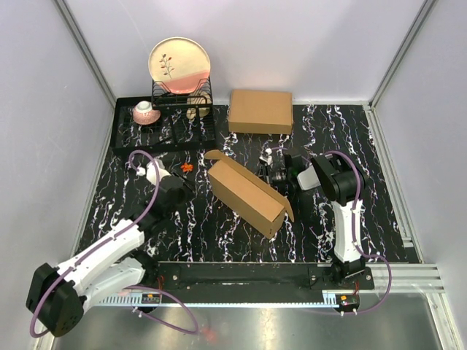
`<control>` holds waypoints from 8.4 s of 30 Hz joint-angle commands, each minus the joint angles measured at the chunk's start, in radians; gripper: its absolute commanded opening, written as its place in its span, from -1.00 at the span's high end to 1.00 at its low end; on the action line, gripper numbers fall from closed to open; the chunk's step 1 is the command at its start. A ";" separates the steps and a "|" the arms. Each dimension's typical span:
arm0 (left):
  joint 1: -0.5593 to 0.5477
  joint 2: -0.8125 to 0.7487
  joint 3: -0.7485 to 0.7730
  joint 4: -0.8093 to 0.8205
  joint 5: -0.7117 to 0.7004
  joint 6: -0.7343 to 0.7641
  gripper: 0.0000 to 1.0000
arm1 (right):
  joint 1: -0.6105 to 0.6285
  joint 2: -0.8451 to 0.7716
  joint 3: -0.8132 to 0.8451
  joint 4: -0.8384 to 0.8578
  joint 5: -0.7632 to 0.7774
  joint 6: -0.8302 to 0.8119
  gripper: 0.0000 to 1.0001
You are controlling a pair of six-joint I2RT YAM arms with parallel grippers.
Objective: Fold the paper box
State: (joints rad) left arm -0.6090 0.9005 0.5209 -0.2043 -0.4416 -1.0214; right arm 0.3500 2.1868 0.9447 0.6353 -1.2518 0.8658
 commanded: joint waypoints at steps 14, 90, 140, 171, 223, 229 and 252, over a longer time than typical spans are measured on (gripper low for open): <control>0.055 -0.069 -0.127 0.084 -0.037 -0.094 0.16 | 0.041 -0.101 -0.103 0.208 -0.080 0.125 0.71; 0.351 0.276 0.392 0.201 1.233 1.112 0.01 | -0.167 -1.472 0.032 -1.214 0.908 -0.283 0.24; 0.342 0.364 0.367 0.321 1.233 1.086 0.79 | -0.155 -1.474 0.137 -1.280 0.885 -0.264 0.27; 0.216 0.224 0.344 0.118 0.807 0.815 1.00 | -0.135 -1.325 0.289 -1.441 0.928 -0.442 0.18; 0.175 0.334 0.504 0.036 0.676 0.894 1.00 | -0.101 -1.104 0.097 -0.976 1.226 -0.735 -0.06; 0.173 0.333 0.504 0.034 0.673 0.903 1.00 | -0.103 -1.049 0.129 -0.977 1.218 -0.748 -0.04; 0.152 0.331 0.493 0.026 0.653 0.934 1.00 | -0.101 -1.030 0.137 -0.947 1.120 -0.647 0.61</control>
State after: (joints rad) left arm -0.4431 1.2263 0.9871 -0.1677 0.2291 -0.1017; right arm 0.2424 1.1923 1.0393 -0.3492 -0.0872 0.1703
